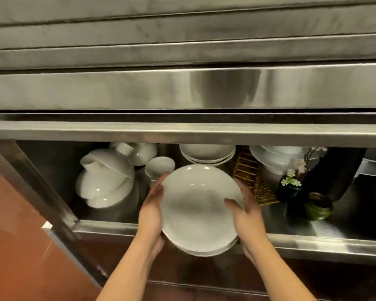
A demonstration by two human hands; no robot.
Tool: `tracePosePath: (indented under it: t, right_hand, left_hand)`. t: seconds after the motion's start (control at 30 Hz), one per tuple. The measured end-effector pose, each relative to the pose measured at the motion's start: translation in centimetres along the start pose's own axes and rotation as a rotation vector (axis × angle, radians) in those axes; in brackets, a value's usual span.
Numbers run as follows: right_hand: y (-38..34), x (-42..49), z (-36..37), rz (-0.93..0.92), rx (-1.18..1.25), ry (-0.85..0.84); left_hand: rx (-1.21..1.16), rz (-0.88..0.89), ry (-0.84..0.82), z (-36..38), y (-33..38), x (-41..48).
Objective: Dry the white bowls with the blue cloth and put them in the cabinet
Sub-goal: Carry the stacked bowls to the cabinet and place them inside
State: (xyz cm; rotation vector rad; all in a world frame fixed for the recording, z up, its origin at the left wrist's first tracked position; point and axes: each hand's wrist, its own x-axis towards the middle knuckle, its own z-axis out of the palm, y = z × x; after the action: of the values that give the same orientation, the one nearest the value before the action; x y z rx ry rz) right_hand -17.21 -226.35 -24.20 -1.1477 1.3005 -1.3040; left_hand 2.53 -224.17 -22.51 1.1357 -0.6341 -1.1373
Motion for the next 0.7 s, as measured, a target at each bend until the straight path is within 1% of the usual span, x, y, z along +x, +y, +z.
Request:
tracePosePath:
  t: [0.07,0.17,0.4,0.53,0.63,0.7]
  right_hand:
    - [0.5,0.8,-0.1,0.018,-0.009,0.012]
    - [0.9,1.9,0.0,0.028,-0.001,0.036]
    - [1.4,3.9,0.0,0.067,0.058,0.065]
    - [1.6,4.9,0.1,0.115,0.096,0.125]
    - [1.2,5.3,0.3,0.112,0.094,0.147]
    - [0.8,5.3,0.3,0.098,0.058,0.14]
  left_hand:
    - [-0.02,-0.022,0.02,0.5,-0.2,0.6]
    - [-0.033,-0.045,-0.002,1.1,-0.5,1.9]
    - [-0.006,-0.094,0.006,1.7,-0.7,4.0]
    - [-0.038,-0.15,0.003,2.3,-0.6,5.2]
    - [-0.039,-0.149,0.011,2.5,-0.7,5.8]
    - [-0.017,-0.117,-0.012,2.7,-0.6,6.1]
